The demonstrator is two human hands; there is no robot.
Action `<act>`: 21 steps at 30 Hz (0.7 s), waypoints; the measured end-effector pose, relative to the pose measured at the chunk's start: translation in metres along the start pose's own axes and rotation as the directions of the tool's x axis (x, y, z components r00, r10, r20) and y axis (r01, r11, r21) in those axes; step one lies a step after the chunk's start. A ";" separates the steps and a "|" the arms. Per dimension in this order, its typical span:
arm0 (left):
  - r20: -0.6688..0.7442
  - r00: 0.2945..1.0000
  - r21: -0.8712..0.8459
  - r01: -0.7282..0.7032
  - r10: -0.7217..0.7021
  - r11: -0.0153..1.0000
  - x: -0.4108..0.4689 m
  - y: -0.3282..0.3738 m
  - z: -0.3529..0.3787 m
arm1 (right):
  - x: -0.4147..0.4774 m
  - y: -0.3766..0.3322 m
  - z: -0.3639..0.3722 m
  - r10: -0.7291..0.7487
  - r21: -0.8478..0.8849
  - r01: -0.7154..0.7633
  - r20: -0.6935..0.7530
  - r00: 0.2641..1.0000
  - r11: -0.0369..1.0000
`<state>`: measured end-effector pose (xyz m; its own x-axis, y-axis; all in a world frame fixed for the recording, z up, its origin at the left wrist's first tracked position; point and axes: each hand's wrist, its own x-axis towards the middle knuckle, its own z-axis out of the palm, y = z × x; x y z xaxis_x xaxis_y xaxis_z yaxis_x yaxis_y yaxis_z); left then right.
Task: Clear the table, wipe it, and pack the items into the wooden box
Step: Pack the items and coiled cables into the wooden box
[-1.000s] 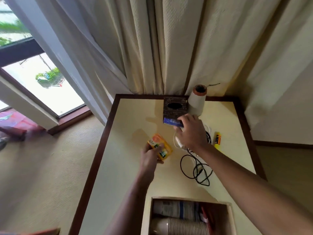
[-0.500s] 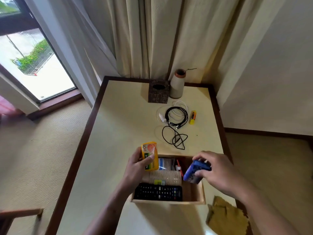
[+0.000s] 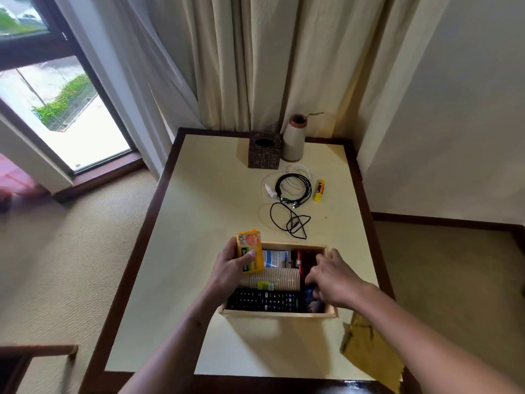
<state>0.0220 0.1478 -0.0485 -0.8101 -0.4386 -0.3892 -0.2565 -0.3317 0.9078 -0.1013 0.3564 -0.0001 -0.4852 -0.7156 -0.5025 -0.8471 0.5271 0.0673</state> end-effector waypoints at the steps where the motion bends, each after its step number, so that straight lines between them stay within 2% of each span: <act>1: -0.007 1.000 -0.006 0.003 -0.003 1.000 0.001 -0.001 -0.001 | 0.003 -0.001 0.004 -0.001 -0.019 0.002 0.006 1.000 1.000; 7: -0.006 1.000 -0.008 0.011 -0.011 1.000 -0.001 -0.001 0.000 | 0.008 -0.001 0.015 0.057 -0.036 -0.059 -0.074 0.996 0.998; 10: 0.003 1.000 -0.004 0.018 -0.018 1.000 -0.001 -0.001 -0.001 | 0.010 -0.004 0.020 0.045 -0.097 -0.057 -0.125 0.991 0.994; 14: -0.002 1.000 0.002 0.006 -0.006 1.000 -0.001 -0.003 0.000 | 0.011 -0.007 0.020 0.057 -0.126 -0.072 -0.115 0.992 0.989; 16: -0.021 1.000 0.009 0.005 -0.005 1.000 -0.001 -0.004 0.000 | 0.010 -0.004 0.018 0.061 -0.054 -0.070 -0.161 0.985 0.996; 19: -0.050 0.999 0.031 0.006 -0.004 0.999 0.001 -0.001 0.002 | 0.011 0.007 0.014 0.082 0.166 -0.024 -0.350 0.933 0.986; 21: -0.071 0.997 0.067 -0.020 0.025 0.998 -0.001 0.002 0.008 | 0.014 0.014 0.012 -0.018 0.159 0.083 -0.370 0.929 0.984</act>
<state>0.0178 0.1543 -0.0447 -0.7764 -0.5053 -0.3766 -0.2752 -0.2658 0.9239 -0.1168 0.3593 -0.0167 -0.5152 -0.8439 -0.1494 -0.8391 0.5322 -0.1127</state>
